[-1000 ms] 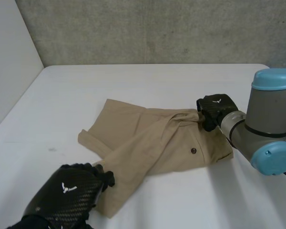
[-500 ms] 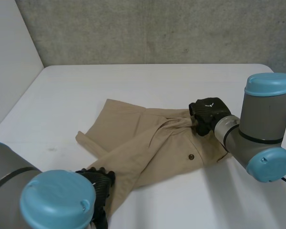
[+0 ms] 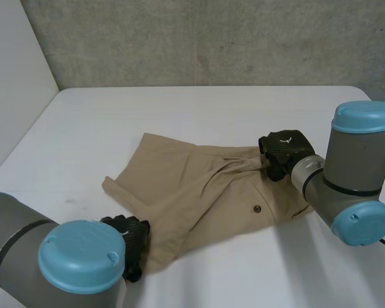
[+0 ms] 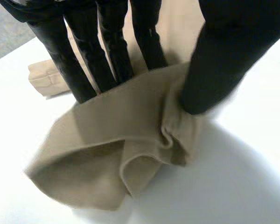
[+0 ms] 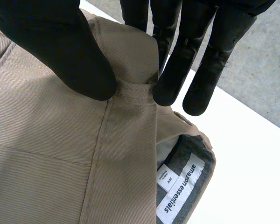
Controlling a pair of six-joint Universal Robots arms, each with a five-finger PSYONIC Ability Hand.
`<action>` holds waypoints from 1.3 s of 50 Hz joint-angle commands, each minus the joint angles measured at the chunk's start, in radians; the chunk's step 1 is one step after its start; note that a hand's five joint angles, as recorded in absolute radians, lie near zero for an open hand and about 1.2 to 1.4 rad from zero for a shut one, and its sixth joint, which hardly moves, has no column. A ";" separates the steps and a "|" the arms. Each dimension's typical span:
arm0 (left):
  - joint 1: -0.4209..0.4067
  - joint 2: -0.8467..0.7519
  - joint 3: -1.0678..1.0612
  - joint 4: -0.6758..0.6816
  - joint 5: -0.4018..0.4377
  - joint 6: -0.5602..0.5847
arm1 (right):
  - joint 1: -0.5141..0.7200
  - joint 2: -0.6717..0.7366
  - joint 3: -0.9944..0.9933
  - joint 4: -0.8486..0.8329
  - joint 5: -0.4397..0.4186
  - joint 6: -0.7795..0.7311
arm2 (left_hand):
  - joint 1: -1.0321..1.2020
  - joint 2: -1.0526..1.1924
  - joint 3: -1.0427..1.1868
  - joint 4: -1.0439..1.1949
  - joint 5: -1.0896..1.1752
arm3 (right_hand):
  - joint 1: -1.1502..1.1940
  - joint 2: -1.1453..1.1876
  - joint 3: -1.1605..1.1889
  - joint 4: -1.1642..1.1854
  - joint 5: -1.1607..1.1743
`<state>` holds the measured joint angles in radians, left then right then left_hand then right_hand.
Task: Fold the shorts.
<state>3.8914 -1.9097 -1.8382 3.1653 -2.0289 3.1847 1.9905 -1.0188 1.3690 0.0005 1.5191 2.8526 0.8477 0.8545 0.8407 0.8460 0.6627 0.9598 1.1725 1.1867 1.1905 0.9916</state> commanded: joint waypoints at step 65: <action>0.238 0.518 -0.095 -0.199 0.329 0.072 | -0.053 -0.328 0.266 0.052 -0.034 -0.259 | -0.003 -0.010 0.004 -0.001 0.007 | 0.436 0.224 0.210 0.206 0.230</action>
<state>4.1236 -1.3484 -1.9015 2.9605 -1.6904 3.2630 1.9322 -1.3493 1.5966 0.0591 1.4879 2.5913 0.7563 0.7737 0.7795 0.7744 0.5989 0.9599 1.1726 1.1868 1.1906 0.9917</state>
